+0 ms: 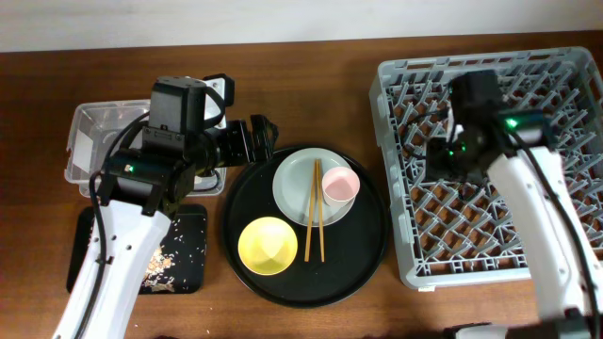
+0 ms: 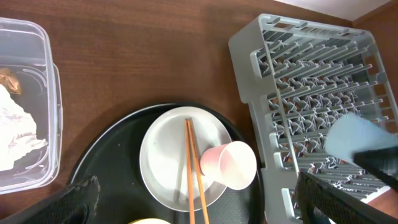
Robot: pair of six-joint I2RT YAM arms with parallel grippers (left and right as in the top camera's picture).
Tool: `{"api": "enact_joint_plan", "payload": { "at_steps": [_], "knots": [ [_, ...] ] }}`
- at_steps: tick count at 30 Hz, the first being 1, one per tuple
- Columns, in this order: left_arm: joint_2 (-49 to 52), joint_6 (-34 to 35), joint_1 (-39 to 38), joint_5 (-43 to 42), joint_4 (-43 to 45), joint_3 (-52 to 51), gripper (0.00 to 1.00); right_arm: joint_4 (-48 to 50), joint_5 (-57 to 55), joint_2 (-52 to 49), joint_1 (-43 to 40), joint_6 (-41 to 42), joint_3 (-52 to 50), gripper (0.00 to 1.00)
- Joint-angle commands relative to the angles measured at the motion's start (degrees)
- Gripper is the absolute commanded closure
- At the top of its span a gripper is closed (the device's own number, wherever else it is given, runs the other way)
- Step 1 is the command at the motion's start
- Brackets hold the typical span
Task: Sort waste into correct bins and load items into the dishwasher rack
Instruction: 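Place the blue cup upside down in the dish rack with the right gripper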
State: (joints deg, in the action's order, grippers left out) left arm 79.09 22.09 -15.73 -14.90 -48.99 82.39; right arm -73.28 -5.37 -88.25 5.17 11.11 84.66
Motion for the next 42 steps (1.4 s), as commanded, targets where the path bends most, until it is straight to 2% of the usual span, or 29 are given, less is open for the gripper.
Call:
{"api": "enact_joint_plan", "payload": {
  "at_steps": [1,10,14,20,26,28,34,35,39,42],
  "knots": [
    [-0.1,-0.3,0.2,0.4,0.0,0.2,0.01,-0.9,-0.7,-3.3,0.0,-0.4,0.7,0.64],
    [-0.1,-0.3,0.2,0.4,0.0,0.2,0.01,0.4,0.9,-9.2,0.0,-0.4,-0.2,0.63],
    [-0.1,-0.3,0.2,0.4,0.0,0.2,0.01,-0.1,0.9,-9.2,0.0,-0.4,-0.2,0.35],
    [-0.1,-0.3,0.2,0.4,0.0,0.2,0.01,-0.7,0.9,-9.2,0.0,-0.4,-0.2,0.32],
    [-0.1,-0.3,0.2,0.4,0.0,0.2,0.01,-0.9,2.1,-9.2,0.0,-0.4,-0.2,0.25],
    [-0.1,-0.3,0.2,0.4,0.0,0.2,0.01,-0.9,2.4,-9.2,0.0,-0.4,-0.2,0.14],
    [-0.1,-0.3,0.2,0.4,0.0,0.2,0.01,-1.7,5.3,-9.2,0.1,-0.3,-0.2,0.16],
    [-0.1,-0.3,0.2,0.4,0.0,0.2,0.01,-1.5,6.3,-9.2,0.0,-0.3,-0.2,0.01],
    [-0.1,-0.3,0.2,0.4,0.0,0.2,0.01,-1.5,6.2,-9.2,0.0,-0.3,-0.2,0.01],
    [-0.1,1.1,0.2,-0.3,4.0,0.2,0.01,-1.5,6.3,-9.2,0.0,-0.3,-0.2,0.01]
  ]
}}
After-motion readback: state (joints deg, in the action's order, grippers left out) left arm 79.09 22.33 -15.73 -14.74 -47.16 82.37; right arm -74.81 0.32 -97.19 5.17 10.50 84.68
